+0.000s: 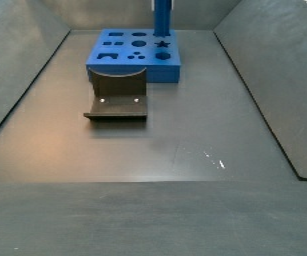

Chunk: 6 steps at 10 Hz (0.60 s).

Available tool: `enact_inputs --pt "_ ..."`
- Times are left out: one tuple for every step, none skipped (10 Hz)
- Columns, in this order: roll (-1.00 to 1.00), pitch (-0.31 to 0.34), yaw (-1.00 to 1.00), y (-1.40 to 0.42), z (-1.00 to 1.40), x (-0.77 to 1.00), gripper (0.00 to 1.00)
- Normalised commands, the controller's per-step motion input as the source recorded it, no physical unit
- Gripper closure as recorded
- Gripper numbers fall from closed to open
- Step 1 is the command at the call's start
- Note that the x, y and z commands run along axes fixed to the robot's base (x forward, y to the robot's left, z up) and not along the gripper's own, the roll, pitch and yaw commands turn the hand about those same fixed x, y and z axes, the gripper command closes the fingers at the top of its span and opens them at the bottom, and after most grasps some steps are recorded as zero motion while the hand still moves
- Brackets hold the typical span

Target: Insert the star object.

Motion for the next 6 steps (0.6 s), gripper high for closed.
enact_inputs --pt "0.01 0.036 0.00 0.02 -0.27 0.00 1.00" --pt "0.04 0.050 0.00 0.00 -0.27 0.00 1.00" --pt "0.11 0.067 0.00 0.00 -0.28 0.01 1.00" --pt "0.16 0.093 0.09 0.00 -0.27 0.09 1.00" --pt "0.16 0.019 0.25 0.08 -0.25 0.00 1.00" --pt "0.14 0.010 0.39 0.19 -0.23 0.00 1.00"
